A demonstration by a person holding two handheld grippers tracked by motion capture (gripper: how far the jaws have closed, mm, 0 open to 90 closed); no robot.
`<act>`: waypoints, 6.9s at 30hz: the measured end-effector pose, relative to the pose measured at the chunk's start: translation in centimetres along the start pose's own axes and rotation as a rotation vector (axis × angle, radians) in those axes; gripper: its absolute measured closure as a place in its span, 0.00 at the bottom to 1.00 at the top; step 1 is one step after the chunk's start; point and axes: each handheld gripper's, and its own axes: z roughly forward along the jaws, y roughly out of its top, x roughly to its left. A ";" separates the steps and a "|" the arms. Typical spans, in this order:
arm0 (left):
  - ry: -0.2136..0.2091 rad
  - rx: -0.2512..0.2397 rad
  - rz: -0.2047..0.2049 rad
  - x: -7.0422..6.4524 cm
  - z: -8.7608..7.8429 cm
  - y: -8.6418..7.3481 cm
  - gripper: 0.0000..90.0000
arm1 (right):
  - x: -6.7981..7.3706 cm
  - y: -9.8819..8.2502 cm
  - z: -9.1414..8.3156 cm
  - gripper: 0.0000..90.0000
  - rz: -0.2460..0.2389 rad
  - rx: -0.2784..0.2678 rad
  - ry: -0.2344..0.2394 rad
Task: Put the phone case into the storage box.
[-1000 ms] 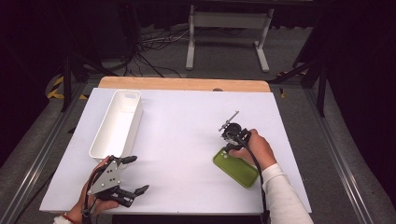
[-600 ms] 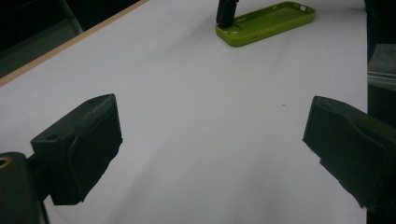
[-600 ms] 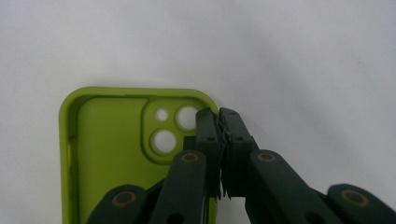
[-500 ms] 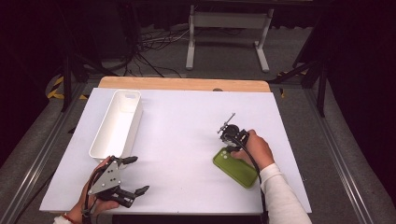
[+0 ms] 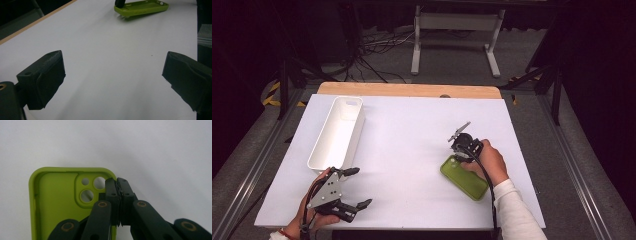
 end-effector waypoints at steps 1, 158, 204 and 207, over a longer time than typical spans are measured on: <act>0.000 0.000 0.000 0.0 0.0 0.0 0.05 | 0.0 0.0 0.0 0.99 0.000 0.000 0.000; 0.057 -0.203 -0.148 0.8 7.6 8.6 0.86 | 11.6 -1.3 -5.5 0.88 -0.003 -0.951 -0.233; 0.074 -0.204 -0.134 1.5 6.5 8.6 0.86 | 11.3 -2.7 -5.5 0.28 -0.052 -0.944 -0.244; 0.073 -0.204 -0.130 1.6 6.4 8.6 0.86 | 11.3 -3.0 -5.4 0.24 -0.054 -0.943 -0.253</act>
